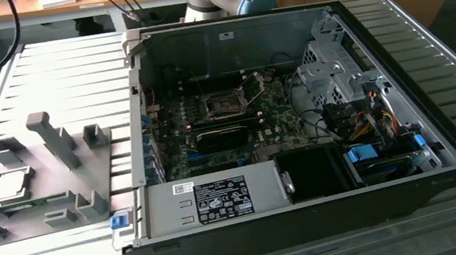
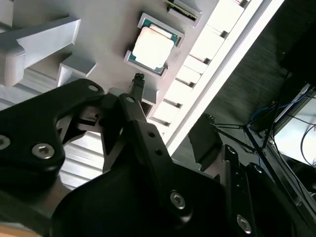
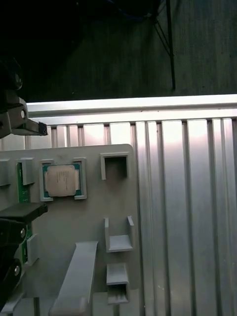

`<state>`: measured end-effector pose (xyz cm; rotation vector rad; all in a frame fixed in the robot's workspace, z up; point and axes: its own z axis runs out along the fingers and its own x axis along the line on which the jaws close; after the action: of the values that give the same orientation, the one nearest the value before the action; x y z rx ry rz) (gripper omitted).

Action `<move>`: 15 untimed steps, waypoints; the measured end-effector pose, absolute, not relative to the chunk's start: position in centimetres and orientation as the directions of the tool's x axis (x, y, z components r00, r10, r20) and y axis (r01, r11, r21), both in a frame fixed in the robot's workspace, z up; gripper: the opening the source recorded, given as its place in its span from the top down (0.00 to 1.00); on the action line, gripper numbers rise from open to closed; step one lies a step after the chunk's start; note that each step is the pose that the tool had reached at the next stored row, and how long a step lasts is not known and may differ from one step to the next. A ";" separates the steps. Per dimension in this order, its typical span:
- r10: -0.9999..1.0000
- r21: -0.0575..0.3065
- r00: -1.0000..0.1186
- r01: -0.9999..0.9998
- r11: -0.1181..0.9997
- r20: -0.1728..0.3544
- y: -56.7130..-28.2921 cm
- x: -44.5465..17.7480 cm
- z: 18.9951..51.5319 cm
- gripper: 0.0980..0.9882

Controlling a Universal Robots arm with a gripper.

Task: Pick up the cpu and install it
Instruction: 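Pick up the cpu and move it towards the insertion slot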

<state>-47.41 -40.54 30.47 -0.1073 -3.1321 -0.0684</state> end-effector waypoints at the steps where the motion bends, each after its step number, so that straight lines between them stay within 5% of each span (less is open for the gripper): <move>1: 0.065 0.043 -0.998 0.066 0.997 0.009 -40.5 -47.4 30.3 0.39; 4: 0.063 0.043 -0.998 0.063 0.997 0.009 -40.6 -47.4 29.8 0.26; 15: 0.020 0.043 -1.000 0.020 0.999 0.009 -40.6 -47.4 27.8 0.26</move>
<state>-47.37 -40.63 27.75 -0.0315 -3.1318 -0.0681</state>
